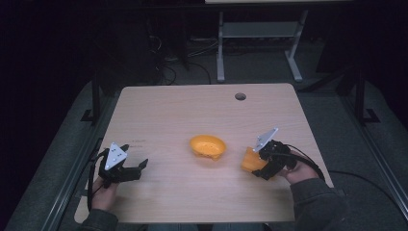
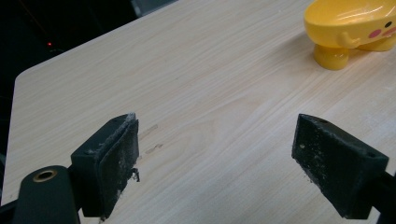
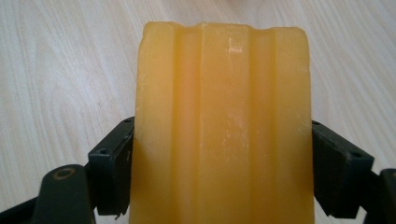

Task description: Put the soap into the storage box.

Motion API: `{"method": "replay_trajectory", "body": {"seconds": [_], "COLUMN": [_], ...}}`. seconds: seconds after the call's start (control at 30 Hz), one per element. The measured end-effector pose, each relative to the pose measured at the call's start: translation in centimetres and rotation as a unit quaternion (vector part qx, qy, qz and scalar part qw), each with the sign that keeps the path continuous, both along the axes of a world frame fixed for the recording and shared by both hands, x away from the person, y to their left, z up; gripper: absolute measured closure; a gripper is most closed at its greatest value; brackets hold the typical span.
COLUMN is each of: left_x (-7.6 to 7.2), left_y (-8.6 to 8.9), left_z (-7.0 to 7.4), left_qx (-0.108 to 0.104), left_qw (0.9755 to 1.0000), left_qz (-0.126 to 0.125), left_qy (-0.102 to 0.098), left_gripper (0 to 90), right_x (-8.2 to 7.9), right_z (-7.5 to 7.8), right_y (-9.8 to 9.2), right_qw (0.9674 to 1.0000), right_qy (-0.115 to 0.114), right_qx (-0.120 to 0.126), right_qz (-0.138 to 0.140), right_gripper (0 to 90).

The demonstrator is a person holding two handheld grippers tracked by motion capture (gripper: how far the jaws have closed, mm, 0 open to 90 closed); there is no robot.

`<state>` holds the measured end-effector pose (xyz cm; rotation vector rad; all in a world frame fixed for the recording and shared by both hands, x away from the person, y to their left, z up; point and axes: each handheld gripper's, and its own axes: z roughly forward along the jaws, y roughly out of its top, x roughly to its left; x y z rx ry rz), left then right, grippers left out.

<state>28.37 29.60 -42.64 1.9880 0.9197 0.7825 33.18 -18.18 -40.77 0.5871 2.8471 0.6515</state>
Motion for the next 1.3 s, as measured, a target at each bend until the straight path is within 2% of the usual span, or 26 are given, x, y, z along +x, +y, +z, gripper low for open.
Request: {"method": "replay_trajectory", "body": {"seconds": [0.7,1.3], "left_x": [0.0,0.0], "left_y": [0.2,0.2], "left_z": [0.1,0.1], "left_qx": [-0.003,-0.003], "left_qw": [1.0000,1.0000], "left_qz": [0.002,0.002], "left_qy": [-0.002,-0.001], "left_gripper": [14.1,14.1], "right_x": [1.4,2.2], "right_z": [1.3,2.1], "right_y": [2.1,2.9], "right_qw": [0.9998,0.9995], "right_qy": [-0.002,-0.003], "right_qx": [-0.003,-0.002], "right_qz": [0.022,0.032], "right_gripper": [20.6,20.6]}}
